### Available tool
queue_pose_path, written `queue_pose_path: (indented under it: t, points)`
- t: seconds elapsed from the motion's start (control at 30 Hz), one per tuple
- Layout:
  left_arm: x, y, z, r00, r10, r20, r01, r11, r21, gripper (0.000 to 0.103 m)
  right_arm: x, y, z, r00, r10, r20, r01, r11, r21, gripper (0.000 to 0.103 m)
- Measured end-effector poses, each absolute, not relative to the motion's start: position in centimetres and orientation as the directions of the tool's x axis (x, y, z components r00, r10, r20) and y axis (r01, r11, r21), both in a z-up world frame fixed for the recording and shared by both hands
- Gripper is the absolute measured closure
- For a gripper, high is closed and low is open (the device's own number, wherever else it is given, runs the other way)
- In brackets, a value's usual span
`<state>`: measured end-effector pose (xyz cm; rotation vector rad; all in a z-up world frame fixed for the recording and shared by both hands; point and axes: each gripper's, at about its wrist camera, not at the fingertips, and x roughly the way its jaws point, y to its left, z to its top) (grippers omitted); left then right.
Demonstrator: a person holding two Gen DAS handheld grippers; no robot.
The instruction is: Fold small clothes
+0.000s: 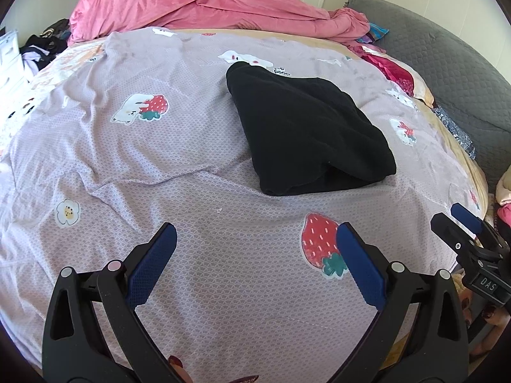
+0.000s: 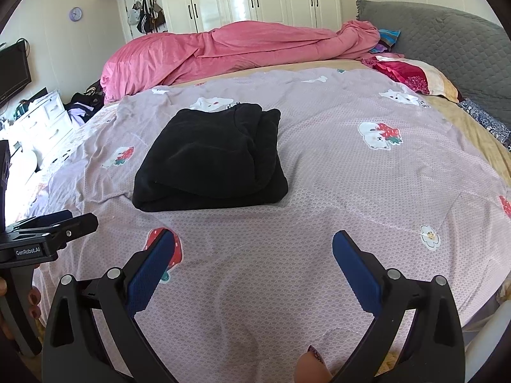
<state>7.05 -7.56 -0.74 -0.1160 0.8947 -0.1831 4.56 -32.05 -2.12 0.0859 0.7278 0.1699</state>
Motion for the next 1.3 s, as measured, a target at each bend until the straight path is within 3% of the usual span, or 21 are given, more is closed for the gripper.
queue_pose_path:
  t: [1.3]
  points:
    - [6.53, -6.65, -0.62, 0.615, -0.215, -0.758, 0.099, 0.975, -0.196, 0.009, 4.41, -31.81, -2.39, 0.725, 0.124, -0.677, -0.081, 0.992, 0.094, 0.004]
